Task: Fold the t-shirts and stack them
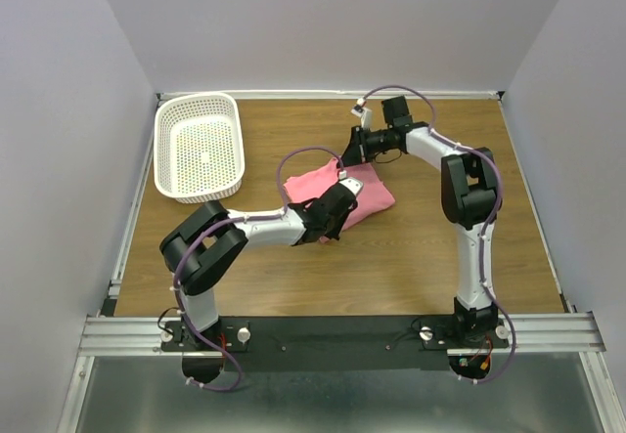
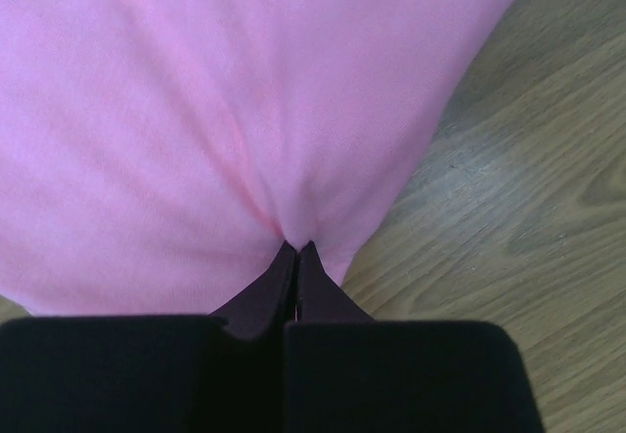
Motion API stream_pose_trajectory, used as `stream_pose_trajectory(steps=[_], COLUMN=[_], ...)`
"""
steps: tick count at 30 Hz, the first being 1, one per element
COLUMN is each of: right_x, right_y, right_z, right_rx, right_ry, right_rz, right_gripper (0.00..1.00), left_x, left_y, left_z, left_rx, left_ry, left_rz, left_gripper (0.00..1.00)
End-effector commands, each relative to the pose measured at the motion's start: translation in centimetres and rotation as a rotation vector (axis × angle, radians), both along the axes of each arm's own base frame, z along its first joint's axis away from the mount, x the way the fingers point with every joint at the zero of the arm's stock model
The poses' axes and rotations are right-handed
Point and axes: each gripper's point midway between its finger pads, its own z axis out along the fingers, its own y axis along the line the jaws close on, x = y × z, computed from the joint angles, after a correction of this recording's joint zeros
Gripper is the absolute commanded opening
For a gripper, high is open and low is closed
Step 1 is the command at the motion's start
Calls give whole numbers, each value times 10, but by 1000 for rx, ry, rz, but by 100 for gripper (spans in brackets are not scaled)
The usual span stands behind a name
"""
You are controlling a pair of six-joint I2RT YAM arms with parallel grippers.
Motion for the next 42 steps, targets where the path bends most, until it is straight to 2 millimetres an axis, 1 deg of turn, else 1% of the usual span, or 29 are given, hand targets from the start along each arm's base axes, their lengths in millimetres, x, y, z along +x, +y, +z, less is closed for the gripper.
stream_pose_trajectory(steps=[1,4,5,7,8,10,12,14,17,18,20,21,22,25,28,29,30,31,32,33,34,35,36,37,38,39,40,41,42], right_x=[-27,-26,-20,-12,-2,11,16,25,38,50,64,72,83,104,110,109,110,109,103,100,95,89,74,67,59,48,28,18,1], right_y=[13,12,8,6,5,4,2,-2,-10,-15,-22,-31,-34,-47,-57,-59,-63,-65,-70,-73,-77,-79,-84,-88,-91,-92,-94,-96,-97], right_z=[-12,-25,-35,-43,-50,-54,-67,-71,-74,-68,-69,-69,-67,-60,-58,-57,-41,-34,-14,-5,5,13,3,29,32,31,27,20,5], right_rx=[23,-6,-48,-81,-106,-133,-158,-190,-219,-214,-211,-206,-194,-175,-181,-184,-180,-188,-183,-184,-192,-196,-220,-234,-246,-250,-260,-266,-272], right_ry=[105,135,131,130,126,123,133,119,96,78,77,80,77,65,49,41,4,-37,-73,-99,-147,-173,-162,-252,-270,-273,-274,-258,-215], right_rz=[51,29,-5,-40,-69,-109,-132,-162,-204,-230,-263,-288,-308,-352,-358,-353,-351,-327,-316,-305,-282,-266,-244,-224,-211,-193,-162,-152,-134], right_gripper=[18,18,18,19,20,21,21,21,21,21,21,21,21,21,21,22,24,28,32,40,46,52,65,72,78,83,91,99,100], left_x=[-34,-33,-34,-36,-37,-39,-41,-43,-47,-48,-49,-50,-51,-53,-50,-49,-46,-43,-38,-34,-28,-20,-15,-9,-3,2,8,13,17], left_y=[15,16,15,15,15,17,19,21,24,26,29,29,31,34,33,33,31,29,29,27,23,25,26,27,33,37,46,54,58], left_z=[-26,-23,-22,-23,-22,-24,-24,-25,-25,-25,-25,-24,-26,-27,-24,-23,-16,-10,-3,5,25,36,48,69,79,88,100,104,114], left_rx=[47,41,38,39,38,41,39,35,34,36,38,36,39,41,34,35,19,6,-3,-20,-68,-82,-103,-153,-166,-188,-233,-260,-309], left_ry=[126,114,112,112,110,113,114,117,118,117,119,118,120,123,113,107,93,76,51,30,-10,-54,-82,-124,-162,-187,-219,-229,-244], left_rz=[-8,-6,-9,-13,-14,-14,-9,-6,-6,-5,-1,-2,-1,5,13,18,24,30,48,57,71,105,125,158,194,229,274,308,315], left_gripper=[0,0,0,0,0,0,0,0,0,0,0,0,0,0,1,7,12,21,23,26,32,36,43,49,67,77,96,98,98])
